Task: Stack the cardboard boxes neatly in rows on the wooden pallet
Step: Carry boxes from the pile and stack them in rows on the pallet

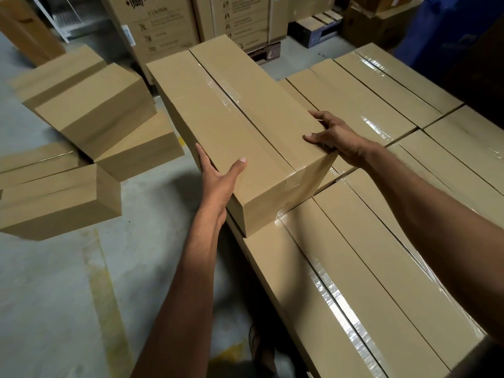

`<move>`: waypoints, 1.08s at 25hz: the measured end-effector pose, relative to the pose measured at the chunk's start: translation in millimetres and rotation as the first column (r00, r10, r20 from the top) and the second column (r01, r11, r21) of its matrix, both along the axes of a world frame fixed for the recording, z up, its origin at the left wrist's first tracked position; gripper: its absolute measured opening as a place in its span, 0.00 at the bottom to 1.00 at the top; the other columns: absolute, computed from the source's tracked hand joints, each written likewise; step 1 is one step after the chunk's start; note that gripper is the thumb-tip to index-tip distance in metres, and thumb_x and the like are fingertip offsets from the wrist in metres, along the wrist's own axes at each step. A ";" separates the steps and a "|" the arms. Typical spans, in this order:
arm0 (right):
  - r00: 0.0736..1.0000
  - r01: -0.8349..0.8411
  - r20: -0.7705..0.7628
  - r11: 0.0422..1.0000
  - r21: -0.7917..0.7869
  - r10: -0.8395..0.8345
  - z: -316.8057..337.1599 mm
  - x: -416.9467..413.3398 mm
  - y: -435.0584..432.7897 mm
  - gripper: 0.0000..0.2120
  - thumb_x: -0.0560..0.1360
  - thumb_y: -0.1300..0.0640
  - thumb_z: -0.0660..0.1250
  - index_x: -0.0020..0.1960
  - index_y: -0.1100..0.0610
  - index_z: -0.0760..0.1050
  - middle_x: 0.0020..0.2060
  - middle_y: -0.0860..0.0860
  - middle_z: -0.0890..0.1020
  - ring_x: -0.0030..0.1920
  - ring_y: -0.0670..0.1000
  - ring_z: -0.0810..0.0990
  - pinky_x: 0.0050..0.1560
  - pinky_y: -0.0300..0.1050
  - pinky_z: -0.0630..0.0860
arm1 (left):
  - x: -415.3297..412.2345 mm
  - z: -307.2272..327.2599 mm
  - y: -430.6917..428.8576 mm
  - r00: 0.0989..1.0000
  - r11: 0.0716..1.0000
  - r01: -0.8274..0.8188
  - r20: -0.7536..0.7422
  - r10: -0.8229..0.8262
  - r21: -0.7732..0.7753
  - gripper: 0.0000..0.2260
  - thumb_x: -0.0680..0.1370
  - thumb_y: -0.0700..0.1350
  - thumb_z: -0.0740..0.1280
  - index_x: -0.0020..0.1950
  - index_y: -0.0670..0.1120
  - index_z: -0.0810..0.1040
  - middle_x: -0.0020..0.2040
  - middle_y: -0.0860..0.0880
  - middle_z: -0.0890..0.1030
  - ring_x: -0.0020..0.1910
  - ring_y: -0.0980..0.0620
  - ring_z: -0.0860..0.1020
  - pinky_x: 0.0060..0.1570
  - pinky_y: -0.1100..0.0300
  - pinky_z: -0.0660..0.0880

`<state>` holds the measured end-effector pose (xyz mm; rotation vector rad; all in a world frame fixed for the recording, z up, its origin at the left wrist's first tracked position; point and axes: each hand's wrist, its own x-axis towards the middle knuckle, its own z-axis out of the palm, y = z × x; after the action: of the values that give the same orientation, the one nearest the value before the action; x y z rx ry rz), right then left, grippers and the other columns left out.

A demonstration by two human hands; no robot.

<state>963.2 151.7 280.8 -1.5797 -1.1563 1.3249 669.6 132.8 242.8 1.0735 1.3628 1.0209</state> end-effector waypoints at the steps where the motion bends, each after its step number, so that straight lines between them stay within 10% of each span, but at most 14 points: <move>1: 1.000 0.002 -0.002 1.000 0.000 -0.002 -0.3 0.0 -0.2 0.29 0.77 0.67 0.70 0.74 0.51 0.70 0.65 0.50 0.80 0.63 0.51 0.82 0.61 0.40 0.78 | -0.3 0.1 -0.3 1.000 1.000 -0.002 -0.007 0.002 -0.001 0.53 0.74 0.48 0.78 0.83 0.58 0.41 0.84 0.55 0.53 0.74 0.63 0.60 0.67 0.67 0.58; 12: 0.989 0.100 0.108 0.995 0.029 -0.103 2.8 -7.6 -3.8 0.31 0.75 0.62 0.75 0.75 0.55 0.70 0.63 0.50 0.80 0.59 0.48 0.82 0.55 0.38 0.79 | -5.7 6.6 -3.8 1.000 0.998 0.017 -0.017 -0.018 -0.061 0.51 0.75 0.50 0.78 0.83 0.60 0.42 0.83 0.54 0.56 0.76 0.59 0.61 0.69 0.63 0.59; 18: 0.872 0.271 0.368 0.945 0.184 -0.322 4.5 -24.9 -52.5 0.31 0.73 0.51 0.76 0.73 0.52 0.72 0.67 0.51 0.78 0.63 0.51 0.78 0.65 0.52 0.78 | -7.1 29.3 -44.9 0.997 0.992 -0.071 -0.011 0.070 -0.109 0.31 0.79 0.37 0.71 0.80 0.49 0.65 0.72 0.53 0.74 0.64 0.58 0.76 0.56 0.69 0.75; 22: 0.835 0.377 0.312 0.884 0.277 -0.454 17.3 -33.5 -124.6 0.25 0.74 0.53 0.73 0.70 0.51 0.74 0.65 0.48 0.79 0.63 0.49 0.78 0.64 0.52 0.77 | -4.5 54.2 -119.5 0.997 0.991 -0.073 -0.002 0.073 -0.108 0.25 0.80 0.39 0.71 0.76 0.49 0.71 0.71 0.50 0.77 0.67 0.54 0.76 0.69 0.51 0.73; 27: 0.945 0.303 0.056 0.928 0.216 -0.322 34.1 -43.9 -253.7 0.16 0.75 0.62 0.73 0.61 0.52 0.79 0.55 0.47 0.84 0.57 0.47 0.83 0.57 0.41 0.79 | 15.0 95.5 -248.4 0.994 0.994 -0.106 0.025 0.107 -0.035 0.21 0.81 0.40 0.70 0.73 0.49 0.74 0.65 0.52 0.81 0.63 0.59 0.79 0.65 0.57 0.75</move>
<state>919.2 -102.0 314.9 -1.6060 -1.0070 0.9053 684.7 -115.6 338.3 0.9672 1.4230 1.0827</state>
